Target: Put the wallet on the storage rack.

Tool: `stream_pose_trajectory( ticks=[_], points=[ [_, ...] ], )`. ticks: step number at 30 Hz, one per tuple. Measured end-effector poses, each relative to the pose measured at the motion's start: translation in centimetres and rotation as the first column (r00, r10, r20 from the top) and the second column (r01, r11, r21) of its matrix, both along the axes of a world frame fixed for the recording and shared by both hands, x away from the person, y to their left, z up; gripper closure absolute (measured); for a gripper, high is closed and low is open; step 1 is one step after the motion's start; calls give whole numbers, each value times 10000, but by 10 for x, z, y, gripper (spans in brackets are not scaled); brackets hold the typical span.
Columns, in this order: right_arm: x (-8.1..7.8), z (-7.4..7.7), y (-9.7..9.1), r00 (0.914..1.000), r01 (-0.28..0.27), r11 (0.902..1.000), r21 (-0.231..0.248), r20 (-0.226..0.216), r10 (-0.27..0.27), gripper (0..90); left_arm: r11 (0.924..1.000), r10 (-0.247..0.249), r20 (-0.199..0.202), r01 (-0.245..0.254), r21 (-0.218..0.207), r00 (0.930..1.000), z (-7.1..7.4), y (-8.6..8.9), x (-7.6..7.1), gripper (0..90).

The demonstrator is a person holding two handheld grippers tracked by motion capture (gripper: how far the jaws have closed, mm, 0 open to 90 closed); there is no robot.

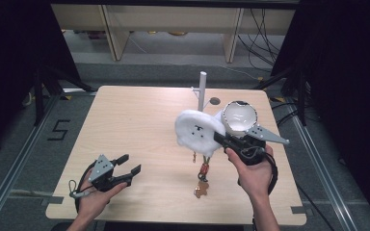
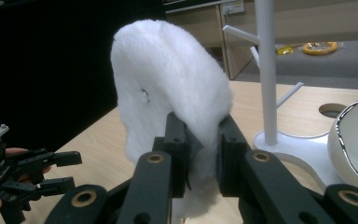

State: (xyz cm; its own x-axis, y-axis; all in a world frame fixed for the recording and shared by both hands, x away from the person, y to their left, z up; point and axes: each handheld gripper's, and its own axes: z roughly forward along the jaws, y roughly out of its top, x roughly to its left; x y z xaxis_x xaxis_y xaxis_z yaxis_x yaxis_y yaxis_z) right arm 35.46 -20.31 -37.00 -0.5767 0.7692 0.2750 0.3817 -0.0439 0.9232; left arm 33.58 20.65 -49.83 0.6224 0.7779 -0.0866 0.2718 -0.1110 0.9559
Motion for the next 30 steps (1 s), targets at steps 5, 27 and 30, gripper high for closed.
stream_pose_trajectory(
  ticks=[5, 27, 30],
  points=[
    [0, 4, -7, 9999, 155, 9994, -312, 48, -154, 787, 10000, 87, 59, -87, -32, 9999, -3, 0, 0, 350],
    [1, 20, -28, 9976, 677, 9977, 92, 160, -678, 789, 10000, 50, 55, -50, -43, 10000, -10, -1, 1, 348],
    [2, 22, -32, 9962, 813, 9967, 84, 315, -816, 791, 9999, 85, 56, -85, -61, 9999, -10, -1, 1, 348]
  ],
)
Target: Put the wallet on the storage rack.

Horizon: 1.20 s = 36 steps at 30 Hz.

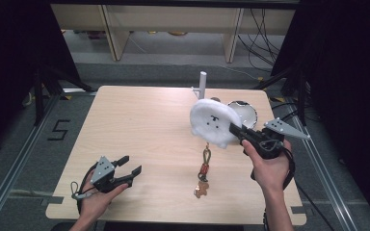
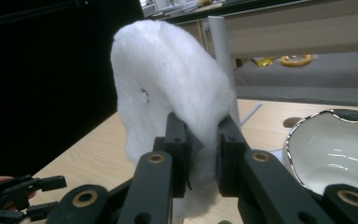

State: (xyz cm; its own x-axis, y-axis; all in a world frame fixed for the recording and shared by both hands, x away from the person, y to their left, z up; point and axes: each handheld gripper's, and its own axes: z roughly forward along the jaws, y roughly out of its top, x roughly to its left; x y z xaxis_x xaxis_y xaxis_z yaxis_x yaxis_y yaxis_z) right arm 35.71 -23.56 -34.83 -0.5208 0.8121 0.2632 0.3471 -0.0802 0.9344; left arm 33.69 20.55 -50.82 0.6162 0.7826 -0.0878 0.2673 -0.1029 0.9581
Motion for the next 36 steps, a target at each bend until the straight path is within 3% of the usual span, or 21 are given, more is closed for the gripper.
stream_pose_trajectory(
  ticks=[1, 5, 7, 8, 14, 15, 17, 23, 24, 26, 27, 29, 31, 32, 36],
  points=[
    [-1, 1, -2, 9998, 40, 10000, -50, -200, -41, 792, 10000, 2, -4, -2, -9, 10000, 0, 0, 0, 348],
    [1, 3, -6, 9999, 152, 9998, 144, -24, -152, 792, 10000, 11, -118, -10, 74, 9999, -1, 0, 0, 345],
    [1, 4, -8, 9997, 216, 9998, -57, -65, -216, 792, 10000, 26, -131, -25, 95, 9999, -1, 0, 0, 344],
    [1, 5, -10, 9996, 287, 9994, 177, -3, -287, 792, 10000, 38, -121, -38, 59, 9999, 0, 0, 0, 343],
    [3, 9, -18, 9988, 487, 9988, -97, 115, -486, 792, 10000, 37, -119, -37, 51, 9999, -1, 0, 0, 343],
    [5, 10, -19, 9987, 465, 9988, 128, 206, -468, 792, 10000, 33, -123, -33, 51, 9999, -1, 0, 0, 343],
    [5, 12, -22, 9982, 601, 9982, -17, 64, -601, 792, 10000, 17, -104, -17, 64, 9999, -1, 0, 0, 343],
    [10, 18, -31, 9958, 883, 9960, 153, 246, -886, 793, 10000, 70, -87, -70, 33, 9999, -2, 1, 0, 343],
    [11, 19, -33, 9955, 921, 9957, -22, 231, -920, 793, 10000, 72, -93, -72, 30, 9999, -2, 1, 0, 343],
    [14, 21, -35, 9952, 951, 9954, 146, 210, -953, 792, 9999, 107, -92, -107, 24, 9999, -2, 1, 0, 342],
    [15, 21, -36, 9951, 955, 9954, 1, 237, -955, 792, 9999, 129, -86, -129, 45, 9999, -2, 1, 0, 340],
    [16, 22, -38, 9936, 1130, 9935, 91, 19, -1131, 792, 9999, 145, -71, -145, 48, 9999, -2, 1, 0, 340],
    [19, 21, -41, 9932, 1149, 9933, -89, 172, -1147, 792, 9999, 163, -61, -163, 42, 9998, -2, 2, 0, 340],
    [20, 21, -41, 9934, 1128, 9935, 138, 181, -1130, 792, 9998, 171, -67, -171, 37, 9998, -2, 2, 0, 340],
    [22, 21, -44, 9918, 1276, 9917, 164, -10, -1276, 792, 9998, 190, -91, -190, 25, 9998, -3, 1, 0, 340]
  ],
)
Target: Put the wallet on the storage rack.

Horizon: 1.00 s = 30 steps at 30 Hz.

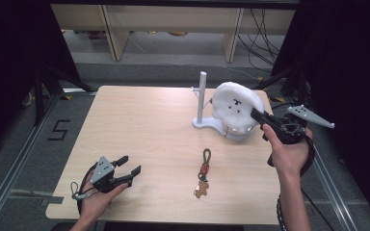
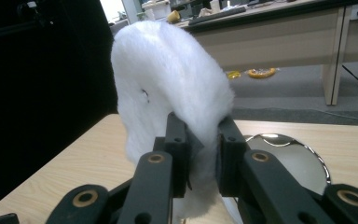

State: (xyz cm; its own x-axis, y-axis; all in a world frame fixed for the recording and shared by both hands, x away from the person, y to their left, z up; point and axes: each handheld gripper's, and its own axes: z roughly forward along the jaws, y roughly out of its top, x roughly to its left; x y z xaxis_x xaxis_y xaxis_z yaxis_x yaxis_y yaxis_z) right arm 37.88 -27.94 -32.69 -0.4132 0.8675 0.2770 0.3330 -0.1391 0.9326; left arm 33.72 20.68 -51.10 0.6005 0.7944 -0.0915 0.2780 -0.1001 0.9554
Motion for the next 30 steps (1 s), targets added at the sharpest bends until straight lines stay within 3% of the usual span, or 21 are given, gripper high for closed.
stream_pose_trajectory(
  ticks=[1, 7, 8, 11, 13, 15, 18, 24, 27, 28, 30],
  points=[
    [2, 0, -2, 9999, 26, 9997, -233, 137, -23, 792, 9999, -67, 72, 68, -105, 10000, -1, -1, 1, 340],
    [7, 1, -7, 9999, 156, 9997, -185, 79, -154, 792, 10000, 78, 51, -78, -56, 10000, 0, 1, 0, 335],
    [8, 1, -6, 9999, 154, 9998, 79, 72, -155, 792, 10000, 78, 51, -78, -56, 10000, 0, 1, 0, 335],
    [11, 4, -8, 9995, 308, 9995, -33, 27, -308, 792, 10000, 73, 1, -73, -21, 10000, 0, 2, 0, 334],
    [14, 3, -9, 9994, 235, 9997, -83, 236, -233, 792, 10000, 70, 5, -70, -26, 10000, 0, 2, 0, 334],
    [15, 4, -9, 9994, 358, 9994, 27, -7, -358, 792, 10000, 79, 1, -79, -27, 10000, 0, 2, 1, 334],
    [18, 3, -11, 9991, 410, 9990, -202, 75, -409, 792, 9999, 128, 18, -128, -13, 9999, 0, 3, 0, 334],
    [21, 5, -11, 9990, 435, 9991, -11, 124, -434, 792, 10000, 97, -18, -97, -13, 10000, -1, 3, 0, 334],
    [24, 7, -14, 9988, 483, 9986, -236, 133, -479, 792, 9999, 57, 31, -56, -98, 10000, -2, 2, 1, 334],
    [25, 6, -14, 9986, 436, 9990, -116, 304, -432, 792, 9999, 41, 39, -40, -126, 10000, -2, 2, 1, 334],
    [25, 6, -14, 9985, 513, 9987, -8, 166, -513, 792, 9999, 46, 34, -46, -126, 10000, -2, 2, 1, 334]
  ],
)
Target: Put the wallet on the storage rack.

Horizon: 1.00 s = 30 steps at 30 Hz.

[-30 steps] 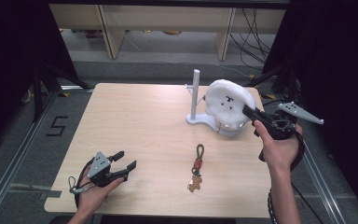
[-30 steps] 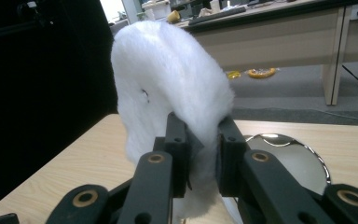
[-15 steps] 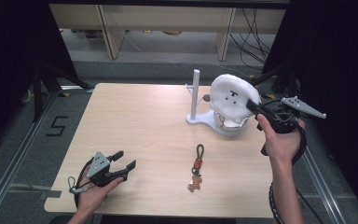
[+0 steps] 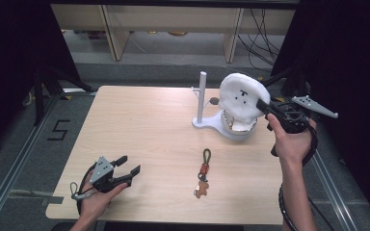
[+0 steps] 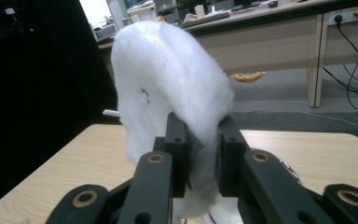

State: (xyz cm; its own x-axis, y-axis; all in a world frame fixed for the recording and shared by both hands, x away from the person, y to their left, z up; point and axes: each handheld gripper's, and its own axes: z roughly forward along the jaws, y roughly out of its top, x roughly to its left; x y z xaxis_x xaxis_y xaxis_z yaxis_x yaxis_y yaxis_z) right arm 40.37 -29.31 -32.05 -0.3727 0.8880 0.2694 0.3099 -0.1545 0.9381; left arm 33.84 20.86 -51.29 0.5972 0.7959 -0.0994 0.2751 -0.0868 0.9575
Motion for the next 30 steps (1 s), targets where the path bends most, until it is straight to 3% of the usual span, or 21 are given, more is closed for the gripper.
stream_pose_trajectory(
  ticks=[2, 4, 8, 10, 13, 15, 22, 25, 26, 30],
  points=[
    [1, 0, -1, 9998, 131, 9999, -32, -170, -132, 792, 10000, -9, 12, 9, 11, 10000, 0, 0, 0, 334],
    [4, -2, -3, 10000, 51, 10000, -58, 57, -51, 792, 10000, -7, 4, 7, 9, 10000, 0, 0, 0, 334],
    [7, -3, -5, 9999, 135, 9999, -9, -7, -135, 791, 10000, 2, 1, -2, 12, 10000, -1, 0, 0, 334],
    [8, -2, -5, 9993, 294, 9996, 24, -246, -293, 791, 9999, 61, -79, -60, 117, 10000, -1, 0, -1, 334],
    [11, -4, -9, 9995, 312, 9994, -166, -80, -314, 791, 10000, 20, -82, -19, 96, 10000, -1, 0, -1, 334],
    [12, -4, -9, 9993, 346, 9994, 60, -107, -346, 791, 10000, 13, -90, -12, 92, 10000, -1, 0, -1, 334],
    [17, -6, -13, 9978, 590, 9983, 6, -313, -590, 791, 9999, 2, -118, 0, 161, 9999, -2, -1, -1, 333],
    [21, -8, -16, 9986, 515, 9986, -80, -144, -516, 791, 9999, -17, -107, 19, 142, 9999, -2, -2, -1, 333],
    [20, -7, -15, 9967, 709, 9975, 37, -404, -706, 791, 9999, -16, -104, 18, 140, 9999, -2, -2, -1, 333],
    [23, -10, -17, 9975, 660, 9978, 43, -271, -658, 791, 9999, -23, -107, 24, 133, 9999, -2, -2, -1, 333]
  ],
)
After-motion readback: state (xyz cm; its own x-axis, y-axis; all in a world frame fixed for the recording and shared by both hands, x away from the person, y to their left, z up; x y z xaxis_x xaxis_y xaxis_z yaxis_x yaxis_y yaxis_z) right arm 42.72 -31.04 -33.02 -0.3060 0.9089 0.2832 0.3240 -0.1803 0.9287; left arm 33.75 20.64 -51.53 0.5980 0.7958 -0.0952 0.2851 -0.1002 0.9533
